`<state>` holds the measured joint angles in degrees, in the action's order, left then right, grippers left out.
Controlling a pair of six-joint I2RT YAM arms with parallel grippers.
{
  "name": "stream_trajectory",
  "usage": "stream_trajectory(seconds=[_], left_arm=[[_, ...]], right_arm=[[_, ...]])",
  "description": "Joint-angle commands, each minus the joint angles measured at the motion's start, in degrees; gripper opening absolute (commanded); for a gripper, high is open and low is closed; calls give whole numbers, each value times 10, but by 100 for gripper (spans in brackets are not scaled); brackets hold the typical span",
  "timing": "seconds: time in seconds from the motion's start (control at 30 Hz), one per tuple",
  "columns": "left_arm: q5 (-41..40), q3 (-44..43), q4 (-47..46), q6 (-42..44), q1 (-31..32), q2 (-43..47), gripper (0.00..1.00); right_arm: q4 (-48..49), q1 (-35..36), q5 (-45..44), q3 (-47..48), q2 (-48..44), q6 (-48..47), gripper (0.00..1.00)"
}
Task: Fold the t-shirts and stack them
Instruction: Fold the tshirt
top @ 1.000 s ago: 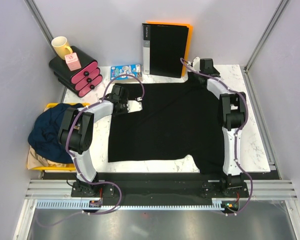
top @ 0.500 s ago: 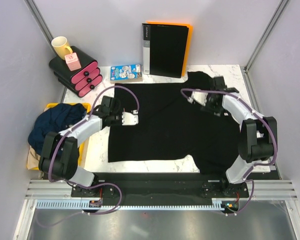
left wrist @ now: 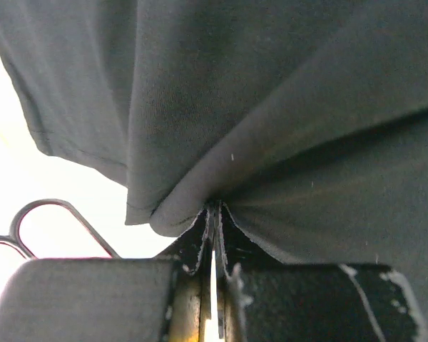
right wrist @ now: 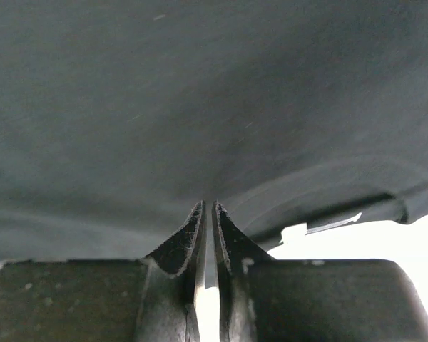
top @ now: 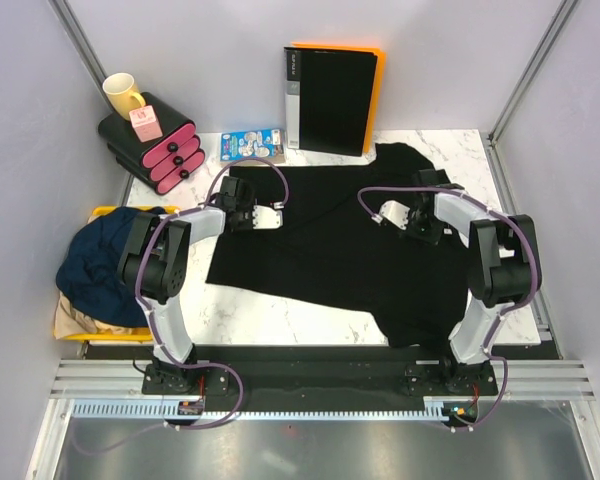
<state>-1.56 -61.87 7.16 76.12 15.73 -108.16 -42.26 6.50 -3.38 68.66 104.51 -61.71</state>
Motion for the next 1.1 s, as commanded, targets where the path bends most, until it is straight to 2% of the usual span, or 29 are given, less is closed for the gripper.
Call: stream_trajectory(seconds=[0.0, 0.1, 0.3, 0.37, 0.47, 0.57, 0.67, 0.7, 0.8, 0.83, 0.97, 1.07], left_arm=[[-27, -39, -9, 3, -4, -34, 2], [-49, -25, -13, 25, -8, -45, 2], [-97, -20, -21, 19, -25, -73, 2], [-121, -26, -31, 20, -31, -86, 2], [-150, -44, -31, 25, -38, -100, 2], [-149, -49, -23, 21, -47, -94, 2], [-151, -44, -24, 17, -52, -87, 2], [-150, -42, -25, 13, -54, -80, 2], [-146, -41, -25, -4, -55, -59, 2], [-142, -42, -25, -10, -55, -35, 2], [-93, -39, -18, -40, -55, 54, 17], [-45, -17, 11, -29, -54, 128, 23]], right_arm=[[29, -3, -1, 40, 39, 16, 13], [64, -4, -23, 50, 68, 20, 12], [181, -14, -88, 81, 150, 41, 0], [222, -18, -109, 107, 169, 46, 0], [224, -18, -139, 153, 202, 43, 0], [220, -20, -126, 144, 192, 15, 0], [201, -20, -115, 130, 174, -6, 14], [185, -20, -112, 128, 163, -10, 25], [148, -20, -95, 125, 127, -12, 42], [139, -19, -85, 125, 114, -12, 45], [79, -21, -48, 128, 41, -21, 55], [2, -19, -14, 125, -31, -50, 59]])
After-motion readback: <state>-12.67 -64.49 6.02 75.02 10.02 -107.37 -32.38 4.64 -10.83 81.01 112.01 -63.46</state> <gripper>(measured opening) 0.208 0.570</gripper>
